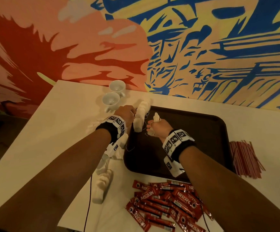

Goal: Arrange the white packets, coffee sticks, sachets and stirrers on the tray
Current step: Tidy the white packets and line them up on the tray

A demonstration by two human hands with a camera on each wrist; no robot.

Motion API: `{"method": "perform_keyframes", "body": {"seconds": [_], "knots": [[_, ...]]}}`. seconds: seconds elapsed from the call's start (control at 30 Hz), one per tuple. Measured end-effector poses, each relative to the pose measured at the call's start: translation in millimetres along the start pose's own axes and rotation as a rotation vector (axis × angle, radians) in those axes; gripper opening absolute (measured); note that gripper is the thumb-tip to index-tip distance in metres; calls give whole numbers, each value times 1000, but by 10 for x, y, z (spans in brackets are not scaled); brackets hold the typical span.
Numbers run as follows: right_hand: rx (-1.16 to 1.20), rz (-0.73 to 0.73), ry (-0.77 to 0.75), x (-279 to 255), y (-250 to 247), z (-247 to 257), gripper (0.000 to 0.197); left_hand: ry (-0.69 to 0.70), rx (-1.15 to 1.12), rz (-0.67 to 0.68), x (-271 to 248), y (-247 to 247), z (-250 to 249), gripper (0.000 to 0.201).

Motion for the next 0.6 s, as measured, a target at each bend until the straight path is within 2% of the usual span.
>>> {"method": "perform_keyframes", "body": {"seconds": [0.03, 0.13, 0.2, 0.4, 0.6], "knots": [[-39, -17, 0, 55, 14, 5, 30, -28, 2, -3, 12, 14, 45, 13], [-123, -34, 10, 157, 72, 9, 33, -94, 14, -14, 40, 68, 150, 27], [-179, -9, -1, 159, 140, 36, 33, -103, 17, -21, 41, 91, 159, 29], [-168, 12, 5, 236, 255, -11, 37, -121, 23, 18, 65, 144, 151, 10], [-128, -84, 20, 271, 113, 64, 32, -142, -45, -3, 111, 123, 180, 13]]}}
Point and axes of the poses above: each hand's wrist, its own x-axis towards the middle knuckle, its own y-axis out of the palm, z = x × y, the point moved 8 cm from there along x, towards the middle knuckle, and after that the axes turned 3 degrees about -y, right-handed, at the moved point
